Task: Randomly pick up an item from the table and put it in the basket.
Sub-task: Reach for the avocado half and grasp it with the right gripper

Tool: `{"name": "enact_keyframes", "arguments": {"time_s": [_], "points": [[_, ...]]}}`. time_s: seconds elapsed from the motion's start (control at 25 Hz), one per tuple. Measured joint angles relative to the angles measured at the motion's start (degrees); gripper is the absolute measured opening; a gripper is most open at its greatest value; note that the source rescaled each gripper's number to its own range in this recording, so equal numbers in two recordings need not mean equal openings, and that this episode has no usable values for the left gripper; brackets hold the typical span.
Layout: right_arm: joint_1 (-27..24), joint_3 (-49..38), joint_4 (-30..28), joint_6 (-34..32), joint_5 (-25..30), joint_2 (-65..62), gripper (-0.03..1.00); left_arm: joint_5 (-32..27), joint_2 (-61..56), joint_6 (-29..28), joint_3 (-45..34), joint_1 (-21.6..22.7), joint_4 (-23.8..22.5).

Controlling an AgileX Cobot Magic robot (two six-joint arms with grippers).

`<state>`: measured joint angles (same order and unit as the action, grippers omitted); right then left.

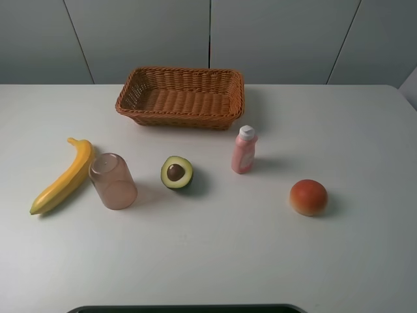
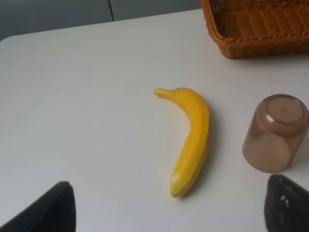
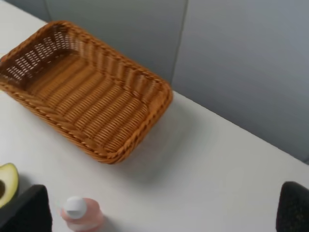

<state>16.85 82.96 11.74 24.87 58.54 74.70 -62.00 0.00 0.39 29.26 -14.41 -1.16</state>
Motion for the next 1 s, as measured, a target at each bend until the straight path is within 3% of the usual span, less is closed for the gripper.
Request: {"name": "enact_keyframes", "arguments": {"time_s": [0.24,0.4,0.64,1.0], "points": [[13.25,1.86,-3.94,-0.27,-1.32,10.98,1.0,0.0,0.0,0.0,0.0,0.0,0.0],[19.22,1.86,-4.54,-1.28,-1.4,17.92,1.0,0.0,0.0,-0.39,0.0,0.0,0.0],[23.7,1.86,-3.46,-4.13,-2.87,26.23,1.0,0.0,0.0,-0.39,0.0,0.0,0.0],[25.15,1.86,2.31,-10.85,-4.28,37.13,1.0,0.0,0.0,-0.39,0.0,0.0,0.0]]}}
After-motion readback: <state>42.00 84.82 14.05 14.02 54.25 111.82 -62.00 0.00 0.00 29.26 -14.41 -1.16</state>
